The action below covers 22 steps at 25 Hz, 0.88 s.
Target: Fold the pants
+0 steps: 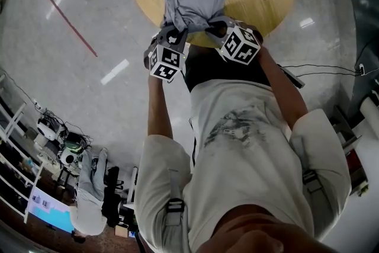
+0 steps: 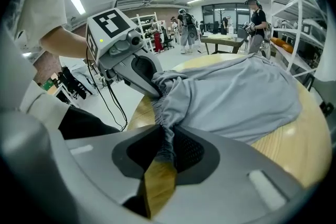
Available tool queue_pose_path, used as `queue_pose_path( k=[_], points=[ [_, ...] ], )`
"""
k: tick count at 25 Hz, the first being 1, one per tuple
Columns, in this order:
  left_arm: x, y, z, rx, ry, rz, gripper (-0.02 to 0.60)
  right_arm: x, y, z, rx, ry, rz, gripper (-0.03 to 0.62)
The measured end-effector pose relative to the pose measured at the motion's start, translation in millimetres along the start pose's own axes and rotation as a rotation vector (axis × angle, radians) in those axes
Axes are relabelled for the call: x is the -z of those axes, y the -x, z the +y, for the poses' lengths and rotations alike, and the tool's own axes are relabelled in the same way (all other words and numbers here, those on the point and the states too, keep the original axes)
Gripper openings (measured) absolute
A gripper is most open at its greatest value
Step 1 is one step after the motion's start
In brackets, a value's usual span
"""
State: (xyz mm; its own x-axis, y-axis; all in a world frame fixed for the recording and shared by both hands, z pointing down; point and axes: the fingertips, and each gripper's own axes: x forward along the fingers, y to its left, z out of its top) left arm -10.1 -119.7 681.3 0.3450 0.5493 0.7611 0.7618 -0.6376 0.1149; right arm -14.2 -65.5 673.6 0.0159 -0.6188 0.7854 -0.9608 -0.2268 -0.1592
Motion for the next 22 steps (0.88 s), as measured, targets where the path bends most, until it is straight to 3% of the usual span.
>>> queue_pose_path(
  k=[5,22],
  points=[
    [0.2,-3.6,-23.9,0.043,0.046,-0.012,0.032,15.9,11.9,10.1,-0.015,-0.004,0.021,0.057],
    [-5.9,10.4,-107.4,0.134,0.112,-0.023,0.031,57.8,56.5,56.3,-0.042,-0.008,0.064,0.049]
  ],
)
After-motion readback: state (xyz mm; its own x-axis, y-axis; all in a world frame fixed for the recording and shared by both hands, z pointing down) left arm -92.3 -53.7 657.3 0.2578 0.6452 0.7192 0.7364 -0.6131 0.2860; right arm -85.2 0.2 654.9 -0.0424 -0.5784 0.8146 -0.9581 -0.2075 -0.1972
